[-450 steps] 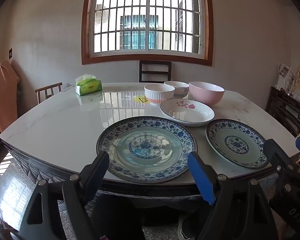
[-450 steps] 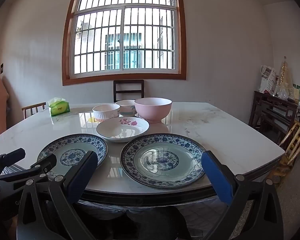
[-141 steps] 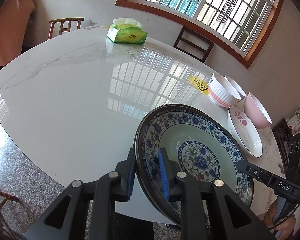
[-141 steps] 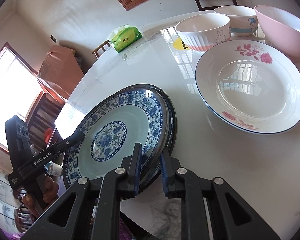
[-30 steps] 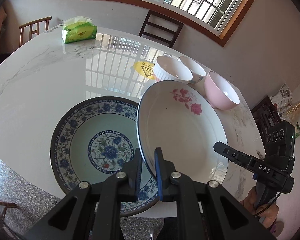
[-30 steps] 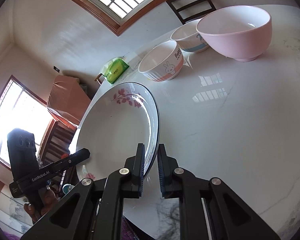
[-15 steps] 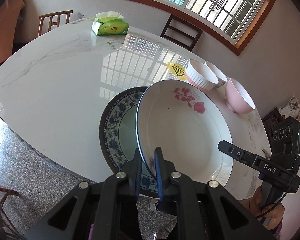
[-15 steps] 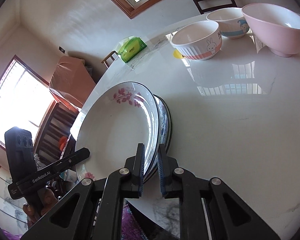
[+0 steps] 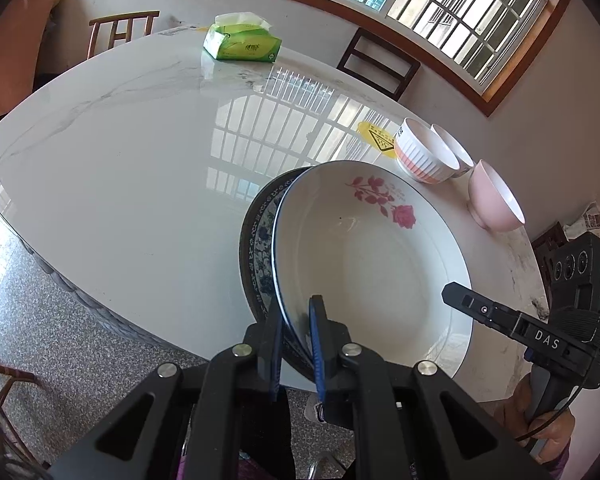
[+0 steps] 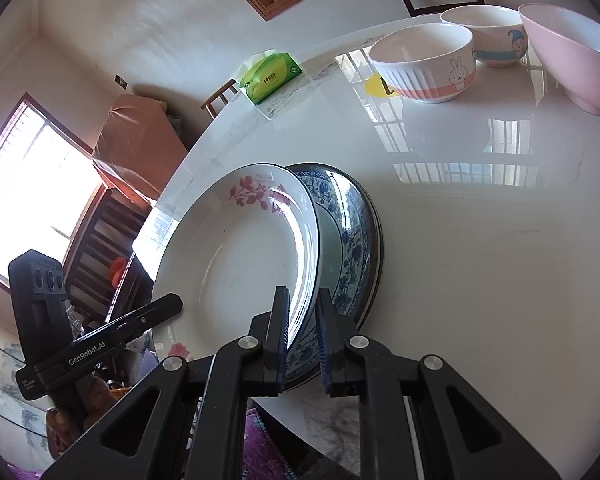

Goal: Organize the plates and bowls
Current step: 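Lower the white pink-flower plate onto the stacked blue-and-white plates, then open both grippers and withdraw from the plate stack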

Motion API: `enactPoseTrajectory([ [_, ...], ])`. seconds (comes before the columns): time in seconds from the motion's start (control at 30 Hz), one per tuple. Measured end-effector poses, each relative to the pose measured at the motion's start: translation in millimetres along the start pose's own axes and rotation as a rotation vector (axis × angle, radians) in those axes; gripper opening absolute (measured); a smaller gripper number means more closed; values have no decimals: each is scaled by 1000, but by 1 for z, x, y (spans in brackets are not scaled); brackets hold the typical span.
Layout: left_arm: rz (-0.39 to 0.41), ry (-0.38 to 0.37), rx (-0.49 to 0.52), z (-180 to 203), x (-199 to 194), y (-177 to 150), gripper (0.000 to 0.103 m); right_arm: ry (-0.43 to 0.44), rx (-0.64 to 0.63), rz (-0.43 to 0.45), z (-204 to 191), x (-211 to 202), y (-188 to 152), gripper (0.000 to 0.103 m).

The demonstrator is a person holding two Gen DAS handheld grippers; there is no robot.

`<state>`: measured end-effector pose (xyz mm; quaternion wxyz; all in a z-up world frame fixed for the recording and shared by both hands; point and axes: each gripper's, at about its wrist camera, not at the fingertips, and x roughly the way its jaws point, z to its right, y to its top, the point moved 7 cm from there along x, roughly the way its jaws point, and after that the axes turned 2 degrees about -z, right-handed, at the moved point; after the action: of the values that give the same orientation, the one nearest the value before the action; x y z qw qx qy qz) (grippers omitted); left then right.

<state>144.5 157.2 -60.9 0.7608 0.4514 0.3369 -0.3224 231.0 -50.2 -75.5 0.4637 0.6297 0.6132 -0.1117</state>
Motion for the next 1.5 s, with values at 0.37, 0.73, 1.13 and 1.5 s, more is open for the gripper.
enactPoseTrajectory([
  [0.37,-8,2,-1,-3,8,2,12,-14,2,-12,1,6,-1,14],
  [0.73,-16,-1,13,-1,13,2,14,-34,7,-13,3,8,-3,14],
  [1.13,32,49,87,2,15,4,19,-65,-16,11,0,10,0,15],
  [1.5,216,227,194,6,-12,18,49,-172,-103,63,-4,9,7,17],
])
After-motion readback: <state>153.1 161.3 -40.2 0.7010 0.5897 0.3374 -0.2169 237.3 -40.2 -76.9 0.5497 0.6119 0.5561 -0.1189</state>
